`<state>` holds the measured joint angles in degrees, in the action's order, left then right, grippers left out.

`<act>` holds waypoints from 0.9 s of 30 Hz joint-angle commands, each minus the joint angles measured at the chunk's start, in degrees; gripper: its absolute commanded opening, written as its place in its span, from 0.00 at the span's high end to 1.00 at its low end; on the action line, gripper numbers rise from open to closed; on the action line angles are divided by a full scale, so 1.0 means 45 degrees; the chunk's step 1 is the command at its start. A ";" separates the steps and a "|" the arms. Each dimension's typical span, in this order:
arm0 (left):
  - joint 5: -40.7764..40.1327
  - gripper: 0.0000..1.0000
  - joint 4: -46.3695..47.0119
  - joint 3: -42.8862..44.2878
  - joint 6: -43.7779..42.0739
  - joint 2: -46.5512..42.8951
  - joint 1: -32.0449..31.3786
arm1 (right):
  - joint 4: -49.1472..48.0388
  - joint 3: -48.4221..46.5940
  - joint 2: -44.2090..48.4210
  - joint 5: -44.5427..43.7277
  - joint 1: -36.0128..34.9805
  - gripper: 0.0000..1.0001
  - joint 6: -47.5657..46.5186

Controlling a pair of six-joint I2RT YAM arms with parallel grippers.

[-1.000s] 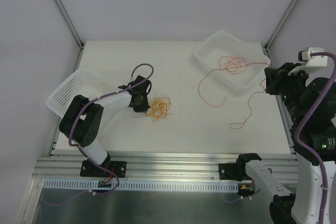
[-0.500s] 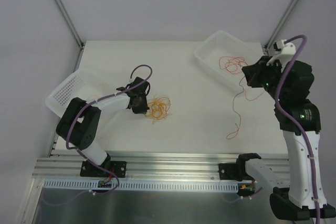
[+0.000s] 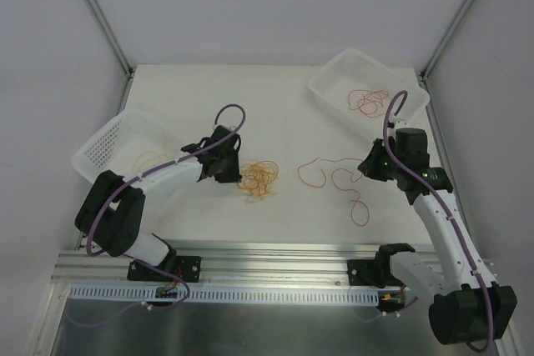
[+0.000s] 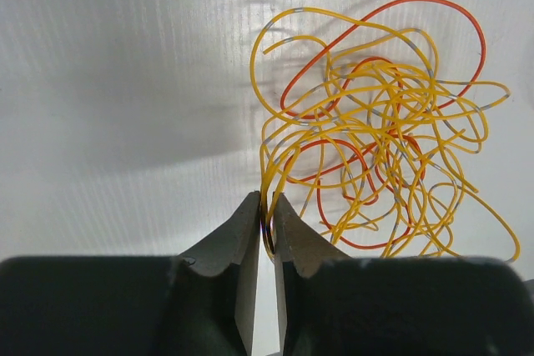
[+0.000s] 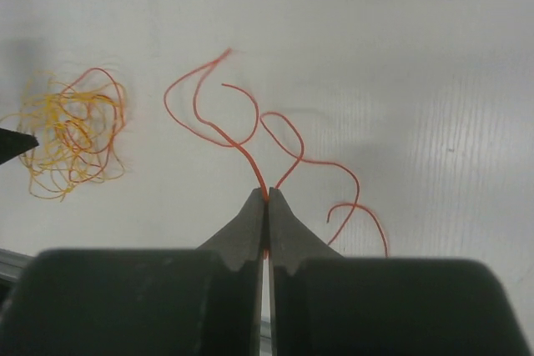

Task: Untangle the cables

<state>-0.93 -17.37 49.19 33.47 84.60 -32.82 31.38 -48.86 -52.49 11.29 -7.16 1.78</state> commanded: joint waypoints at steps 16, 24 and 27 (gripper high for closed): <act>0.0734 0.85 0.0050 -0.0129 -0.0310 -0.0498 -0.0363 | 0.0704 0.2421 -0.3588 -0.2333 -0.0732 0.43 0.2534; 0.0695 0.84 0.0050 -0.0481 -0.0153 -0.0655 -0.0344 | -0.0291 0.2342 -0.4858 -0.2933 -0.1319 0.49 0.2690; 0.0675 0.83 0.0050 -0.0579 -0.0134 -0.0635 -0.0363 | -0.0449 0.2167 -0.5210 -0.3249 -0.1690 0.68 0.2690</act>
<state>1.52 -17.26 47.33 33.01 83.85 -33.82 31.29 -37.60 -75.00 -0.12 -13.45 12.73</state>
